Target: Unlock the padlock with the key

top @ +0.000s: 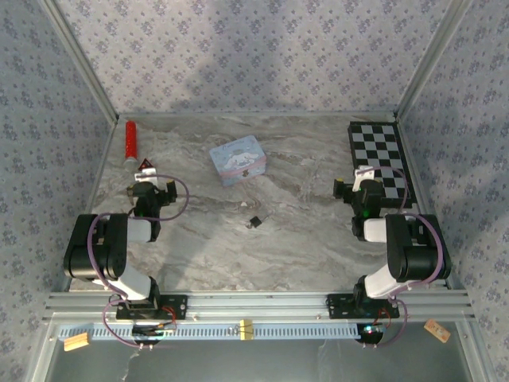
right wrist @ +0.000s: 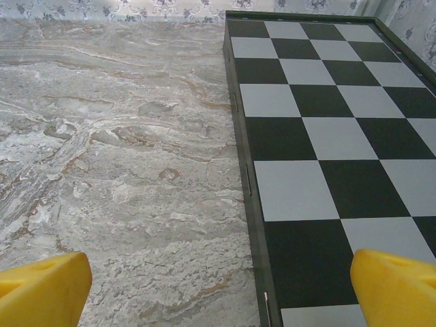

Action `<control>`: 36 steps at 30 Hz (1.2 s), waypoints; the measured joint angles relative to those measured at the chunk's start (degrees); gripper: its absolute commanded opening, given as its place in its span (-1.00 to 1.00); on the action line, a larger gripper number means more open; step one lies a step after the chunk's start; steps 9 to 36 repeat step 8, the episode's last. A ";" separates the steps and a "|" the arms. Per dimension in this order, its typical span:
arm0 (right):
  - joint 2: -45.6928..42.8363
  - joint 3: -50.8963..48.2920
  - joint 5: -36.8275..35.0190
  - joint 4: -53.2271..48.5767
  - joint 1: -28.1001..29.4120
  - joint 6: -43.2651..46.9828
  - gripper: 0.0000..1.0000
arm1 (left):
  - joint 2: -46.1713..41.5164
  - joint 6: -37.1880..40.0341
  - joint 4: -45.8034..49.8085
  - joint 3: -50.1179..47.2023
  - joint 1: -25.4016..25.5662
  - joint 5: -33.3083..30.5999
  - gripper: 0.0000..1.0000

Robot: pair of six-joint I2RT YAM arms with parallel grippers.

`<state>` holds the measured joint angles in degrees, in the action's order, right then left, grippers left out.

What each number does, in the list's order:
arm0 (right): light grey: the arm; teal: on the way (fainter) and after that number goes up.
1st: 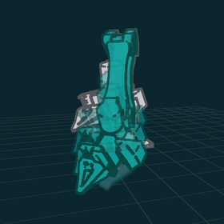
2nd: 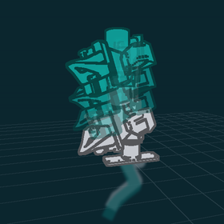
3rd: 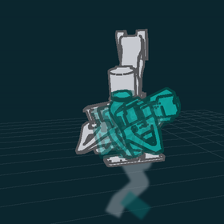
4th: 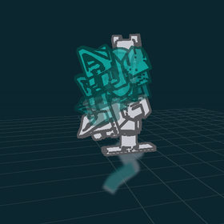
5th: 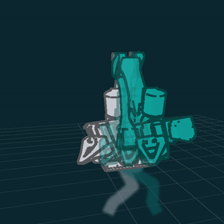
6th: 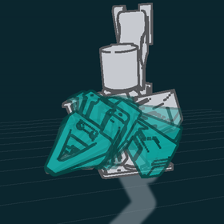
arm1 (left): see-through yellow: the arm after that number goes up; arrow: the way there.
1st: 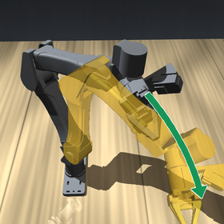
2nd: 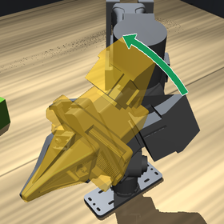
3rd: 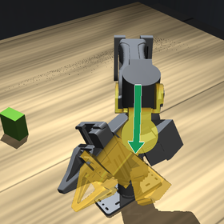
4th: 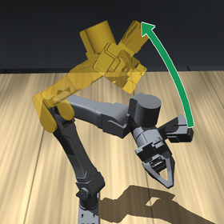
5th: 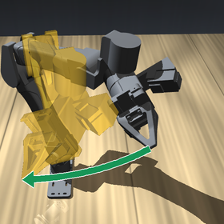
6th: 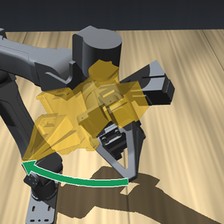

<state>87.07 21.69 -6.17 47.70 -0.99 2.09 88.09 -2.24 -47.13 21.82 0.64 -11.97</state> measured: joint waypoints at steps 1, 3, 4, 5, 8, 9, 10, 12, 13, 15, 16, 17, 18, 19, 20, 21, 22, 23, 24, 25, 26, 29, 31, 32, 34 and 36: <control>0.00 0.00 0.00 0.00 0.00 0.00 0.98 | 0.00 0.00 0.00 0.00 0.00 0.00 1.00; 0.00 0.00 0.09 -0.22 0.00 0.00 0.98 | 0.00 0.00 0.00 0.00 0.00 0.00 1.00; 0.00 0.00 0.22 -0.46 0.00 -0.02 0.98 | 0.00 0.00 0.00 0.00 0.00 0.00 1.00; 0.00 0.00 0.24 -0.74 0.00 -0.02 0.98 | 0.00 0.00 0.00 0.00 0.00 0.00 1.00; 0.00 0.00 0.48 -1.22 0.00 -0.15 0.98 | 0.00 0.00 0.00 0.00 0.00 0.00 1.00; 0.00 0.00 0.48 -1.22 0.00 -0.15 0.98 | 0.00 0.00 0.00 0.00 0.00 0.00 1.00; 0.00 0.00 0.48 -1.22 0.00 -0.15 0.98 | 0.00 0.00 0.00 0.00 0.00 0.00 1.00; 0.00 0.00 0.48 -1.22 0.00 -0.15 0.98 | 0.00 0.00 0.00 0.00 0.00 0.00 1.00; 0.00 0.00 0.48 -1.22 0.00 -0.15 0.98 | 0.00 0.00 0.00 0.00 0.00 0.00 1.00; 0.00 0.00 0.48 -1.22 0.00 -0.15 0.98 | 0.00 0.00 0.00 0.00 0.00 0.00 1.00; 0.00 0.00 0.48 -1.22 0.00 -0.15 0.98 | 0.00 0.00 0.00 0.00 0.00 0.00 1.00; 0.00 0.00 0.48 -1.22 0.00 -0.15 0.98 | 0.00 0.00 0.00 0.00 0.00 0.00 1.00; 0.00 0.00 0.48 -1.22 0.00 -0.15 0.98 | 0.00 0.00 0.00 0.00 0.00 0.00 1.00; 0.00 0.00 0.48 -1.22 0.00 -0.15 0.98 | 0.00 0.00 0.00 0.00 0.00 0.00 1.00; 0.00 0.00 0.48 -1.22 0.00 -0.15 0.98 | 0.00 0.00 0.00 0.00 0.00 0.00 1.00; 0.00 0.00 0.48 -1.22 0.00 -0.15 0.98 | 0.00 0.00 0.00 0.00 0.00 0.00 1.00; 0.00 0.00 0.48 -1.22 0.00 -0.15 0.98 | 0.00 0.00 0.00 0.00 0.00 0.00 1.00; 0.00 0.00 0.48 -1.22 0.00 -0.15 0.98 | 0.00 0.00 0.00 0.00 0.00 0.00 1.00; 0.00 0.00 0.48 -1.22 0.00 -0.15 0.98 | 0.00 0.00 0.00 0.00 0.00 0.00 1.00; 0.00 0.00 0.48 -1.22 0.00 -0.15 0.98 | 0.00 0.00 0.00 0.00 0.00 0.00 1.00; 0.00 0.00 0.48 -1.22 0.00 -0.15 0.98 | 0.00 0.00 0.00 0.00 0.00 0.00 1.00; 0.00 0.00 0.48 -1.22 0.00 -0.15 0.98 | 0.00 0.00 0.00 0.00 0.00 0.00 1.00; 0.00 0.00 0.48 -1.22 0.00 -0.15 0.98 | 0.00 0.00 0.00 0.00 0.00 0.00 1.00; 0.00 0.00 0.48 -1.22 0.00 -0.15 0.98 | 0.00 0.00 0.00 0.00 0.00 0.00 1.00; 0.00 0.00 0.48 -1.22 0.00 -0.15 0.98 | 0.00 0.00 0.00 0.00 0.00 0.00 1.00; 0.00 0.00 0.48 -1.22 0.00 -0.15 0.98 | 0.00 0.00 0.00 0.00 0.00 0.00 1.00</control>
